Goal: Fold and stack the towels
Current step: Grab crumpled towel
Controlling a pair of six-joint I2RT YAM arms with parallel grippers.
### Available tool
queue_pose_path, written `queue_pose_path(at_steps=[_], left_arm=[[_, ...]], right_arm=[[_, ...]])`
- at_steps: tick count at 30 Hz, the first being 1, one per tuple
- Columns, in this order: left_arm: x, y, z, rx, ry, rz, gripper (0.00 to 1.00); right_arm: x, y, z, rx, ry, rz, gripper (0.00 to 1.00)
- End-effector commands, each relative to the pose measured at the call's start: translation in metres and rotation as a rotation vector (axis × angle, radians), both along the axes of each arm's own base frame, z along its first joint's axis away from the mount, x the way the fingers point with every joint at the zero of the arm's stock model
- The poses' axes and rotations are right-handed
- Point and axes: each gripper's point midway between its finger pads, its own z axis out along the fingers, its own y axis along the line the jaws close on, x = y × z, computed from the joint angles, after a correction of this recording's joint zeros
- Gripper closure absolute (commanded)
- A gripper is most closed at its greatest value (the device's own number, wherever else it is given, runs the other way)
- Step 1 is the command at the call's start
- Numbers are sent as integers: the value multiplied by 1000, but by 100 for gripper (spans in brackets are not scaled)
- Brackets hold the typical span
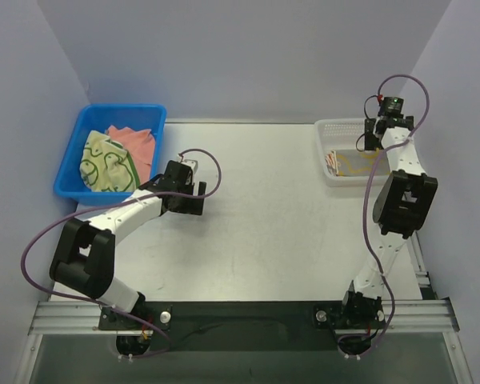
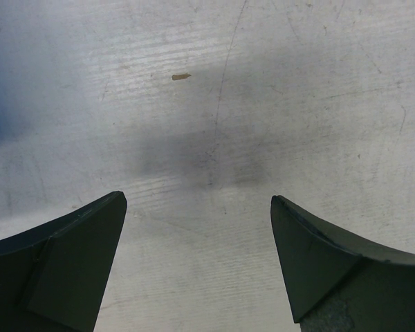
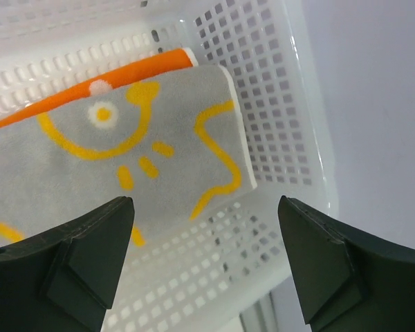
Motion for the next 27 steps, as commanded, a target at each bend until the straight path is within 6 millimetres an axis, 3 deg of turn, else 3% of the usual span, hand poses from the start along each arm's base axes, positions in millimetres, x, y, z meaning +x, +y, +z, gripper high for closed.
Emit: queue_pose_path(at_steps=[1,4,5,6,7,9,11,12,13,14,16,17,18,20,21,23,24,25,27], left_arm=[[20,-15,47,-114,-136,2,3],[25,-23,84,-182,-185,17,3],[30,-24,110,-195,-225,25,3],[33,-22,123,-196,-250,39,3],[36,-19,136,-188,-274,55,3],[49,0,174,-153,-351,118,3],[60,19,190,-141,-381,187,3],[67,30,205,-150,-398,234,3],[75,58,207,-135,-406,315,3],[84,73,201,-114,-393,365,2],[101,120,199,-72,-395,507,3],[108,133,198,-63,-395,545,3],[113,150,195,-45,-395,599,3],[132,175,185,-19,-385,668,3],[138,200,184,6,-400,732,3],[154,227,167,47,-391,801,5],[159,235,161,63,-384,821,7],[165,244,138,84,-341,843,8],[174,260,125,92,-324,886,9]], right_arm=[[-13,23,101,82,-286,-41,10],[-29,54,128,221,-391,-12,5],[-30,71,133,298,-419,29,4],[-39,82,154,335,-474,42,1],[-47,94,148,387,-465,58,0],[-63,120,168,488,-520,104,0],[-77,142,157,545,-497,122,0],[-89,151,170,549,-526,151,0],[-96,160,170,558,-521,171,0],[-106,167,155,563,-489,172,0],[-126,190,163,582,-508,224,0],[-133,197,161,590,-505,236,0],[-142,208,144,618,-477,239,0],[-158,226,147,664,-499,292,0],[-166,233,140,694,-504,298,0],[-173,245,136,729,-513,324,0],[-178,249,129,747,-506,323,0],[-181,257,126,761,-498,347,0],[-184,265,121,775,-483,373,0]])
